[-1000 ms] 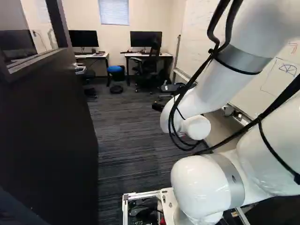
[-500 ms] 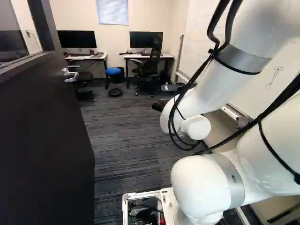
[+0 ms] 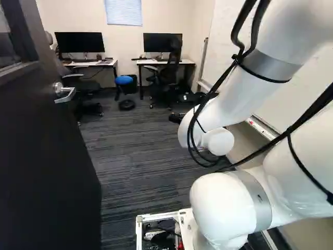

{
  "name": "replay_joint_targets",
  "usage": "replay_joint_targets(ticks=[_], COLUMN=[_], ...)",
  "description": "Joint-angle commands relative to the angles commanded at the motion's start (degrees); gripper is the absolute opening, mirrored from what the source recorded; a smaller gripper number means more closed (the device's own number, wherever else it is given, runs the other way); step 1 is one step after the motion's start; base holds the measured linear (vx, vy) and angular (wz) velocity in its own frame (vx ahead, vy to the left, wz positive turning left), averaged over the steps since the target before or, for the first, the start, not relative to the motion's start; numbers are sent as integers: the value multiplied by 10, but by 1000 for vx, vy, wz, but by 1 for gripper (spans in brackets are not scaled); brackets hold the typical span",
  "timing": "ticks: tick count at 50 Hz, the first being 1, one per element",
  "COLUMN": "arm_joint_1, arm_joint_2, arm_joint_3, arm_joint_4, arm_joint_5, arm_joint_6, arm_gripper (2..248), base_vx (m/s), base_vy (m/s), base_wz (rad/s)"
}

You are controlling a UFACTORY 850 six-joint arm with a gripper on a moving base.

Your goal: Open the door and move inside

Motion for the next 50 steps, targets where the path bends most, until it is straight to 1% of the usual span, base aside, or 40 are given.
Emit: replay_joint_targets(ticks=[50], arm_joint_1=[0], arm_joint_2=[0], arm_joint_3=[0], arm_joint_4=[0], arm_joint_5=[0], arm_joint_6=[0], arm_gripper=[247], base_vx=[272], base_vy=[4], base_wz=[-22])
